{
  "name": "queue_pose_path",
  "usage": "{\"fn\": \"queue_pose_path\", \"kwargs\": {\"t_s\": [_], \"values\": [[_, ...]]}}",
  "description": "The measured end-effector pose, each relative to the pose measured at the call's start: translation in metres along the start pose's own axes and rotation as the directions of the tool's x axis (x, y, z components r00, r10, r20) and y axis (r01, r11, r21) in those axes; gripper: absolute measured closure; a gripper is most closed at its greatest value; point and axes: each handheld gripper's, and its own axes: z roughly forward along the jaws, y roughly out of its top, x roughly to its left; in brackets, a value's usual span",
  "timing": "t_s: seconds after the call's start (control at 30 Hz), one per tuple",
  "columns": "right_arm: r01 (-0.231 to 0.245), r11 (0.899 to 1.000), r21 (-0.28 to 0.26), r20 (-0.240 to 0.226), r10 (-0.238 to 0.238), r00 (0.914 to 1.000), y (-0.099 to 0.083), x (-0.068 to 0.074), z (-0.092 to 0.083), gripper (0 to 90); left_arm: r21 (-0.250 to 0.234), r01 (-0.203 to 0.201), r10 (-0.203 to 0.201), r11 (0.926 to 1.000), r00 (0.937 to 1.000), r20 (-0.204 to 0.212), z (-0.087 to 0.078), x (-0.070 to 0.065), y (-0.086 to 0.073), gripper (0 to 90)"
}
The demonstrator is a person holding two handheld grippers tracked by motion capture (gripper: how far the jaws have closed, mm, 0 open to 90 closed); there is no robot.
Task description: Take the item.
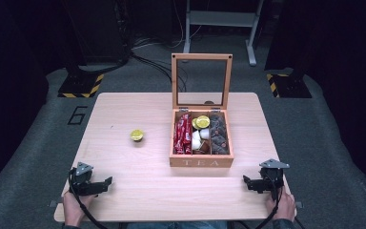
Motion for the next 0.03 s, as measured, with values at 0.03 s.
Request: {"fn": "queue_pose_path", "kwargs": {"t_s": [0.03], "values": [[-0.002, 1.0, 0.0, 0.0, 0.002, 1.0, 0.0, 0.0001, 0.0, 0.0, 0.005, 0.0, 0.0, 1.0, 1.0, -0.001, 0.0002, 0.0001, -0.0006, 8.6]]}}
